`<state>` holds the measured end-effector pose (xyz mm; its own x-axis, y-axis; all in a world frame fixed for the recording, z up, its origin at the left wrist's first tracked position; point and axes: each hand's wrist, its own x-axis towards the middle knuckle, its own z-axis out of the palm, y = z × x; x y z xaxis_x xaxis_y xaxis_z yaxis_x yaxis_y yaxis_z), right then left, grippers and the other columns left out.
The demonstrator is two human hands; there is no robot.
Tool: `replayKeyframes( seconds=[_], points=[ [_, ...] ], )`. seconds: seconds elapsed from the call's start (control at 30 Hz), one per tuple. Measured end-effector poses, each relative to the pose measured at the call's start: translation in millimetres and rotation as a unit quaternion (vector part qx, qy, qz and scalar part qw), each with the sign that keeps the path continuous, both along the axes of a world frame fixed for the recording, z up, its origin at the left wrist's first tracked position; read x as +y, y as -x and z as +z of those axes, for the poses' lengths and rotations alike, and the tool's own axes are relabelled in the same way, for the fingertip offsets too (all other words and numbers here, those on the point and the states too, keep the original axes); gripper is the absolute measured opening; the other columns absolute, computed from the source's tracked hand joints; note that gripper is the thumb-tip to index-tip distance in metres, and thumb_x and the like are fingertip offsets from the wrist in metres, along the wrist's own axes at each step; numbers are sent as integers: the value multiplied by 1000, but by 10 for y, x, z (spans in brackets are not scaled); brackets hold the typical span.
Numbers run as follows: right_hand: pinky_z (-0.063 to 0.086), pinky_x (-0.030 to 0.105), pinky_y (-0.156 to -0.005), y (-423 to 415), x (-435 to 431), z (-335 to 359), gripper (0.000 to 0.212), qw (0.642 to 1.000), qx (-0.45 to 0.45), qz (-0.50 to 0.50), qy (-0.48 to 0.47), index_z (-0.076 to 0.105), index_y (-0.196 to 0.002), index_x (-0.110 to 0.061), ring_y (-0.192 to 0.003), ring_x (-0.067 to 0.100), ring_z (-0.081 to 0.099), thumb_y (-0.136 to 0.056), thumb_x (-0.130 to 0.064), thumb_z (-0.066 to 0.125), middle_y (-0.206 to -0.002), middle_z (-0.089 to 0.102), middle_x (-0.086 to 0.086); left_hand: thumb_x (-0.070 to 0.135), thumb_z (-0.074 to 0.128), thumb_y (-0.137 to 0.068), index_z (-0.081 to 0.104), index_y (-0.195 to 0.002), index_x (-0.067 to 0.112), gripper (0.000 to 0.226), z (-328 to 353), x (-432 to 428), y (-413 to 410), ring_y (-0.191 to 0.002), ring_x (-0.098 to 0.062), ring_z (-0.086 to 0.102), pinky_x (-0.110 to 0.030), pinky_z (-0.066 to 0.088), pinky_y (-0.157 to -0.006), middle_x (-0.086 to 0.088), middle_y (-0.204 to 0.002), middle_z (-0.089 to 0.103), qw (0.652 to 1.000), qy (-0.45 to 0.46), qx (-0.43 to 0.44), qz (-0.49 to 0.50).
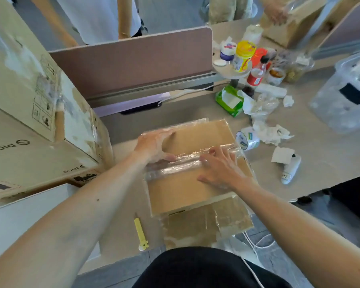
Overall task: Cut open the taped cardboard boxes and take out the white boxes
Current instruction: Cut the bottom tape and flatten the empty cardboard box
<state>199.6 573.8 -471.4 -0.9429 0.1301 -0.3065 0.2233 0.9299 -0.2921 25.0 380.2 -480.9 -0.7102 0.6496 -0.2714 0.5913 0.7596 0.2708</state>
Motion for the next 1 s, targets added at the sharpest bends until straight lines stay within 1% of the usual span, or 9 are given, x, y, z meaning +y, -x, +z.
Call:
replayKeyframes(
  seconds=[0.2, 0.3, 0.4, 0.53, 0.63, 0.77, 0.83, 0.9, 1.0],
  points=[
    [24, 50, -112, 86, -69, 49, 74, 998, -42, 8, -42, 45, -134, -28, -129, 30, 35, -75, -66, 68, -137, 38, 10, 79, 72, -58, 20, -155, 42, 116, 34, 44, 22, -142, -22, 37, -51, 34, -109, 9, -157, 38, 999, 39, -12, -3],
    [26, 46, -110, 105, -88, 152, 78, 999, -15, 9, -47, 46, -132, -22, -128, 27, 40, -72, -64, 73, -133, 47, 6, 79, 72, -59, 19, -156, 41, 117, 77, 52, 22, -142, -23, 37, -50, 35, -108, 9, -158, 36, 999, 53, -10, -10],
    [31, 35, -100, 26, -86, 272, 71, 997, 64, 4, -37, 52, -117, -20, -114, 22, 49, -66, -61, 78, -117, 55, -1, 80, 74, -56, 20, -156, 42, 120, 112, 63, 28, -141, -24, 40, -49, 36, -108, 8, -157, 39, 998, 57, -14, -7],
    [30, 31, -86, -245, -144, 489, 58, 990, 134, -8, -40, 50, -95, -23, -95, 19, 53, -63, -62, 79, -96, 53, -10, 79, 73, -59, 16, -157, 41, 119, 135, 57, 29, -140, -26, 40, -52, 36, -107, 7, -157, 38, 997, 67, -26, -17],
    [24, 31, -81, -533, -205, 715, 51, 992, 113, -51, -1, 45, -87, -28, -91, 14, 49, -67, -65, 74, -92, 48, -14, 75, 76, -63, 14, -158, 38, 119, 145, 87, 36, -137, -27, 44, -49, 40, -103, 4, -155, 41, 996, 74, -38, -20],
    [25, 32, -88, -857, -254, 983, 59, 993, -15, -101, 60, 56, -102, -34, -94, 9, 47, -63, -75, 70, -102, 50, -13, 76, 75, -61, 26, -152, 25, 115, 213, 213, -45, -119, -25, 53, -41, 45, -90, -3, -142, 52, 995, 86, -39, -31],
    [25, 32, -90, -951, -268, 1019, 69, 990, -64, -102, 67, 58, -114, -36, -98, 9, 46, -62, -79, 68, -109, 49, -13, 89, 72, -44, 14, -155, 21, 142, 209, 254, -131, -132, -31, 44, -50, 41, -101, -8, -152, 40, 991, 126, -40, -33],
    [31, 34, -92, -1000, -251, 976, 77, 983, -91, -125, 98, 56, -125, -36, -104, 11, 48, -63, -80, 66, -117, 48, -12, 90, 74, -32, 0, -157, 20, 161, 171, 266, -203, -141, -38, 30, -63, 32, -109, -9, -157, 27, 987, 155, -27, -36],
    [41, 41, -100, -1047, -199, 755, 77, 970, -81, -193, 123, 50, -133, -38, -124, 20, 45, -68, -74, 69, -129, 43, -5, 81, 79, -38, -3, -156, 19, 157, 146, 267, -225, -140, -39, 30, -65, 34, -106, -9, -155, 27, 986, 161, -7, -41]
  ],
)
